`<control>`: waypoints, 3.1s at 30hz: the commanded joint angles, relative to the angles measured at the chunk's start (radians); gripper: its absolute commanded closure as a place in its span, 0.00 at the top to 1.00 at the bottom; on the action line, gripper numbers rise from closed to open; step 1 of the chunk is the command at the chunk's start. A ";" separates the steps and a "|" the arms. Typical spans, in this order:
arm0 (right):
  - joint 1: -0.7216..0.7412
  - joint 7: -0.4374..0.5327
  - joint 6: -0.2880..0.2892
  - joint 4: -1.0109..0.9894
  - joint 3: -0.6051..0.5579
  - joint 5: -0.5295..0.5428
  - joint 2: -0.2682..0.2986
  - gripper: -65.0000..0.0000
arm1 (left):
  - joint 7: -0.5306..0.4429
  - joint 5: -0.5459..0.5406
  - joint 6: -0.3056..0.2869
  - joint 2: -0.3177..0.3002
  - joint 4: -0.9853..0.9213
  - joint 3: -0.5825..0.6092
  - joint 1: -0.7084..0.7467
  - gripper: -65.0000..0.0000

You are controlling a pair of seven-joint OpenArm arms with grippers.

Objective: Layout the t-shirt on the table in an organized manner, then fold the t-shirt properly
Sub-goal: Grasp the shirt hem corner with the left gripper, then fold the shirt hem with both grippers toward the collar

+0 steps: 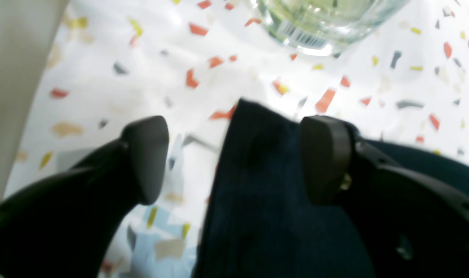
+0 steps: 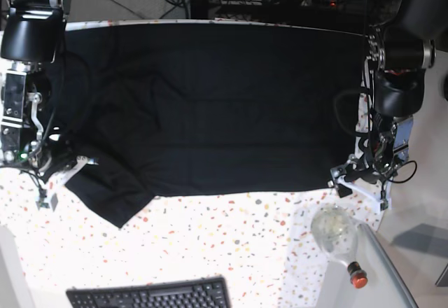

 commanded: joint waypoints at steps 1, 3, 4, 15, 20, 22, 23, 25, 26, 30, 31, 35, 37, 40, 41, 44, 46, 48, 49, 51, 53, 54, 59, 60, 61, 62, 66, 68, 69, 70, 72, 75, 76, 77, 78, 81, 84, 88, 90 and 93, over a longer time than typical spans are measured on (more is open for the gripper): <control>0.023 0.018 0.002 0.019 0.002 0.005 0.011 0.00 | -0.029 0.000 -0.004 -0.012 -0.020 0.016 -0.045 0.75; 0.025 0.018 0.002 0.019 0.004 0.005 0.011 0.00 | -0.055 -0.003 -0.004 0.000 -0.086 0.066 -0.076 0.75; 0.026 0.027 0.002 0.019 0.004 0.005 0.011 0.00 | -0.072 -0.001 -0.004 0.012 -0.109 0.091 -0.085 0.75; 0.023 0.059 0.002 0.013 0.002 0.004 0.011 0.00 | -0.176 -0.004 -0.004 0.066 -0.210 0.149 -0.082 0.54; 0.021 0.135 0.002 -0.003 0.001 0.002 0.014 0.00 | -0.250 0.000 -0.004 0.069 -0.207 0.151 -0.066 0.00; 0.023 0.190 0.002 -0.039 0.001 0.002 0.037 0.00 | -0.251 0.000 -0.004 0.069 -0.204 0.151 -0.068 0.00; 0.026 0.219 0.002 -0.067 0.001 0.002 0.046 0.00 | -0.251 0.000 -0.004 0.066 -0.203 0.151 -0.072 0.00; 0.043 0.283 0.003 -0.118 -0.001 0.002 0.057 0.00 | -0.251 0.000 -0.004 0.063 -0.195 0.149 -0.079 0.00; 0.049 0.311 0.003 -0.142 -0.001 0.002 0.063 0.00 | -0.250 0.000 -0.004 0.060 -0.175 0.149 -0.077 0.00; 0.086 0.429 0.028 -0.262 -0.002 0.002 0.109 0.00 | -0.207 -0.006 -0.004 0.034 -0.075 0.140 -0.042 0.00; 0.103 0.464 0.059 -0.300 -0.002 0.002 0.117 0.00 | -0.174 -0.007 -0.004 0.028 -0.045 0.138 -0.034 0.00; 0.152 0.612 0.186 -0.443 -0.002 0.002 0.143 0.00 | -0.096 -0.007 -0.004 0.006 0.078 0.138 0.007 0.00; 0.176 0.724 0.224 -0.524 -0.001 0.000 0.145 0.00 | -0.072 -0.009 -0.004 0.000 0.133 0.138 0.030 0.00; 0.210 0.919 0.270 -0.653 -0.001 0.000 0.146 0.00 | -0.039 -0.009 -0.004 -0.002 0.185 0.137 0.052 0.00; 0.219 0.971 0.284 -0.689 -0.001 -0.001 0.146 0.00 | -0.033 -0.009 -0.004 -0.003 0.193 0.137 0.058 0.00; 0.247 1.078 0.324 -0.781 -0.002 -0.001 0.148 0.00 | -0.022 -0.010 -0.004 -0.009 0.221 0.100 0.079 0.00; 0.262 1.106 0.340 -0.830 -0.002 -0.001 0.148 0.00 | 0.004 -0.009 -0.004 -0.009 0.244 0.033 0.098 0.00; 0.267 1.124 0.352 -0.853 -0.002 -0.001 0.165 0.00 | 0.045 -0.009 -0.004 -0.009 0.267 -0.018 0.107 0.00; 0.267 1.133 0.359 -0.857 -0.002 -0.001 0.169 0.00 | 0.067 -0.009 -0.004 -0.009 0.281 -0.040 0.112 0.00; 0.267 1.161 0.382 -0.857 -0.002 -0.001 0.174 0.00 | 0.094 -0.006 -0.004 -0.012 0.310 -0.064 0.129 0.00; 0.267 1.186 0.386 -0.859 -0.004 -0.001 0.177 0.00 | 0.105 0.000 -0.004 -0.012 0.339 -0.063 0.147 0.00; 0.267 1.187 0.386 -0.862 -0.004 -0.003 0.183 0.00 | 0.105 0.000 -0.004 -0.012 0.348 -0.063 0.156 0.00; 0.267 1.144 0.387 -0.862 -0.085 -0.059 0.184 0.00 | 0.105 0.000 -0.004 -0.008 0.356 -0.061 0.173 0.00; 0.267 1.144 0.387 -0.862 -0.108 -0.082 0.183 0.00 | 0.105 0.000 -0.004 -0.008 0.356 -0.061 0.173 0.00; 0.267 1.144 0.387 -0.862 -0.122 -0.102 0.181 0.00 | 0.105 0.000 -0.004 -0.008 0.356 -0.061 0.173 0.00; 0.267 1.144 0.387 -0.862 -0.137 -0.118 0.180 0.00 | 0.105 0.000 -0.004 -0.006 0.357 -0.061 0.173 0.00; 0.267 1.144 0.387 -0.862 -0.143 -0.118 0.180 0.00 | 0.105 -0.004 -0.004 -0.006 0.360 -0.061 0.181 0.00; 0.264 1.144 0.387 -0.857 -0.143 -0.118 0.183 0.00 | 0.105 -0.006 -0.004 -0.008 0.362 -0.061 0.193 0.00; 0.262 1.144 0.387 -0.856 -0.143 -0.118 0.188 0.00 | 0.106 -0.007 -0.004 -0.009 0.368 -0.061 0.199 0.00; 0.262 1.143 0.387 -0.856 -0.143 -0.118 0.191 0.00 | 0.108 -0.007 -0.004 -0.011 0.382 -0.061 0.207 0.00; 0.259 1.143 0.389 -0.854 -0.143 -0.118 0.195 0.00 | 0.151 -0.007 -0.004 -0.012 0.425 -0.067 0.239 0.00; 0.232 1.140 0.389 -0.820 -0.102 -0.116 0.217 0.00 | 0.223 -0.007 -0.004 -0.025 0.499 -0.072 0.277 0.00; 0.219 1.140 0.389 -0.801 -0.082 -0.116 0.217 0.00 | 0.234 -0.007 -0.004 -0.035 0.520 -0.072 0.290 0.00; 0.201 1.132 0.389 -0.778 -0.065 -0.116 0.217 0.00 | 0.245 -0.007 -0.004 -0.040 0.541 -0.072 0.300 0.00; 0.186 1.104 0.389 -0.745 -0.042 -0.116 0.217 0.00 | 0.254 -0.007 -0.004 -0.041 0.561 -0.072 0.313 0.00; 0.152 0.992 0.395 -0.649 0.012 -0.116 0.217 0.00 | 0.277 -0.009 -0.004 -0.055 0.603 -0.072 0.343 0.00; 0.103 0.914 0.395 -0.550 0.032 -0.116 0.217 0.00 | 0.307 -0.009 -0.004 -0.058 0.627 -0.073 0.365 0.00; 0.032 0.850 0.395 -0.425 0.035 -0.115 0.215 0.00 | 0.309 -0.010 -0.004 -0.069 0.680 -0.073 0.419 0.00; 0.002 0.817 0.395 -0.374 0.035 -0.115 0.215 0.00 | 0.309 -0.010 -0.004 -0.071 0.715 -0.073 0.452 0.00; -0.051 0.773 0.395 -0.313 0.070 -0.115 0.214 0.00 | 0.332 -0.010 -0.004 -0.071 0.767 -0.076 0.500 0.00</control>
